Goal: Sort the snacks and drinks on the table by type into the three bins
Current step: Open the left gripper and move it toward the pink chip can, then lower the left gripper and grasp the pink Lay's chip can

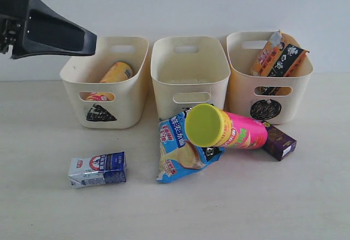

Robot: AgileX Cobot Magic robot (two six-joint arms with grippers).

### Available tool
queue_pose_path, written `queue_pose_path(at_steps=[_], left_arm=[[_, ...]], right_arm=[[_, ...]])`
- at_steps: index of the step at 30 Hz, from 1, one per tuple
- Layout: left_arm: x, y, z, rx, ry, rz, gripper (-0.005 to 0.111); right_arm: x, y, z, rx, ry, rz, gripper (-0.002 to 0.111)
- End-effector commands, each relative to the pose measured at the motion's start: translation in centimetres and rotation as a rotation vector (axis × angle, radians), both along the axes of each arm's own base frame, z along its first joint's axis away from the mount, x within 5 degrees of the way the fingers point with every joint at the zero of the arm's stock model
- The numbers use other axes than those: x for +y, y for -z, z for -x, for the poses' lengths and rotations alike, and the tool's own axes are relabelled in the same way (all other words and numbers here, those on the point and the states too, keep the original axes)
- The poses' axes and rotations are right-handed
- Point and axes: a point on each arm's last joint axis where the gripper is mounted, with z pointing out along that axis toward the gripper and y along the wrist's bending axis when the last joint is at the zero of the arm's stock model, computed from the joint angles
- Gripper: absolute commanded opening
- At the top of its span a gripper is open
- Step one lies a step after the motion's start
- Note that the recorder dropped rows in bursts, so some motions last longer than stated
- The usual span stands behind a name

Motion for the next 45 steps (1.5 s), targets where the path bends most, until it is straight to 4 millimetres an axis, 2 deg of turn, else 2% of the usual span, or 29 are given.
queue_pose_path(at_steps=[1,4,7,11,13,15,19,22,25,28,32,36,40,45], left_arm=[[-0.5,0.5,0.3,0.036,0.065,0.007,0.005],[-1.5,1.0,0.4,0.055,0.109,-0.002,0.017],[-3.0,1.9,0.4,0.090,0.169,-0.015,0.043],[-5.1,3.7,-0.2,0.148,0.219,-0.039,0.083],[-6.0,4.8,-0.8,0.171,0.219,-0.052,0.095],[-6.7,5.8,-1.4,0.187,0.207,-0.063,0.101],[-7.8,8.1,-3.1,0.221,0.150,-0.089,0.102],[-8.5,9.0,-4.4,0.311,0.125,-0.088,0.102],[-9.2,9.0,-6.0,0.429,0.101,-0.149,0.102],[-10.0,8.7,-7.8,0.468,0.108,-0.221,0.102],[-11.0,8.0,-9.6,0.464,0.092,-0.297,0.102],[-13.1,8.2,-11.2,0.436,0.081,-0.409,0.102],[-15.8,8.6,-12.5,0.399,0.101,-0.419,0.102],[-17.6,9.6,-14.7,0.411,0.065,-0.398,0.102]], right_arm=[[0.0,0.0,0.0,0.001,0.003,-0.004,0.000],[0.0,0.0,0.0,0.001,0.003,-0.005,0.000],[0.0,0.0,0.0,0.001,0.003,-0.005,0.000],[0.0,0.0,-0.1,-0.001,0.002,-0.005,0.000],[0.0,0.0,-0.1,-0.001,0.002,-0.005,0.000],[0.0,0.0,-0.1,-0.001,0.002,-0.005,0.000],[0.0,0.0,-0.1,-0.001,0.002,-0.005,0.000],[0.0,0.0,-0.1,-0.001,0.002,-0.005,0.000],[0.0,0.0,-0.1,-0.001,0.002,-0.005,0.000],[0.0,0.0,-0.1,-0.001,0.002,-0.005,0.000],[0.0,0.0,-0.1,-0.001,0.002,-0.005,0.000],[0.0,0.0,-0.1,-0.001,0.002,-0.005,0.000],[0.0,0.0,-0.1,-0.001,0.002,-0.005,0.000],[0.0,0.0,-0.1,-0.001,0.002,-0.005,0.000]])
